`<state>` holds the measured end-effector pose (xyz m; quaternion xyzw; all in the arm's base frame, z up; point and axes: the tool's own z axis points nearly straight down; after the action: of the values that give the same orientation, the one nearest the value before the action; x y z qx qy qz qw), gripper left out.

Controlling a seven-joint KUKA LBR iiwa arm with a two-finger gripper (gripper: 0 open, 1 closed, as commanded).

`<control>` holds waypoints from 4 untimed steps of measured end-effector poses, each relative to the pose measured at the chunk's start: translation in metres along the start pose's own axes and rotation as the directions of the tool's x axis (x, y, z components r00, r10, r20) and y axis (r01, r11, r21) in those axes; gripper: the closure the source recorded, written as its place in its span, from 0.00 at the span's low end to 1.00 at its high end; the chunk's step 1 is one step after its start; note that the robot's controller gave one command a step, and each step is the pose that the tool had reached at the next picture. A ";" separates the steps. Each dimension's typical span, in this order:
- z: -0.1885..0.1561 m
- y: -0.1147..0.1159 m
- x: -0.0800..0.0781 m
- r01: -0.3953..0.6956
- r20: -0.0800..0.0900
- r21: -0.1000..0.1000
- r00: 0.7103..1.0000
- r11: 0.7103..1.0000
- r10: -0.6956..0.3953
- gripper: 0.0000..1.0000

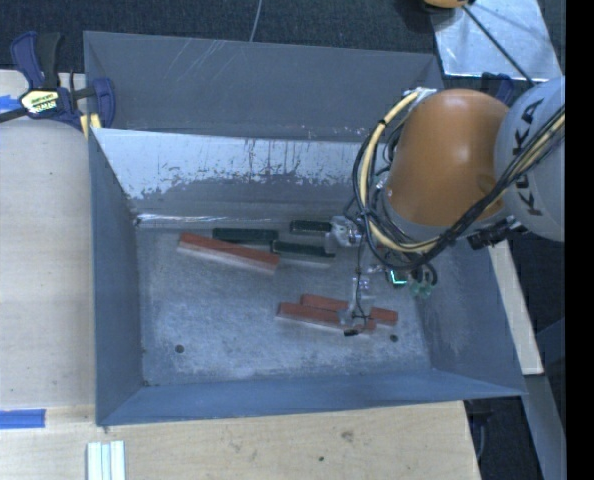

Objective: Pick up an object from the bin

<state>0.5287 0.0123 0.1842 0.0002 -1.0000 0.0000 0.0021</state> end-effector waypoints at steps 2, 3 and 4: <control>0.031 -0.005 -0.024 0.059 0.015 0.001 0.998 0.998 -0.059 0.00; 0.086 -0.014 -0.013 -0.022 0.010 0.000 1.000 1.000 0.022 0.00; 0.114 -0.009 0.011 0.069 0.007 0.000 0.998 0.998 -0.069 1.00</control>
Offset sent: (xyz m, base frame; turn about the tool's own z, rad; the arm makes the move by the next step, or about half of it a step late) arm 0.0602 -0.0175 -0.1098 -0.1724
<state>0.5171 0.0036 0.0707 0.0347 -0.9994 -0.0003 -0.0014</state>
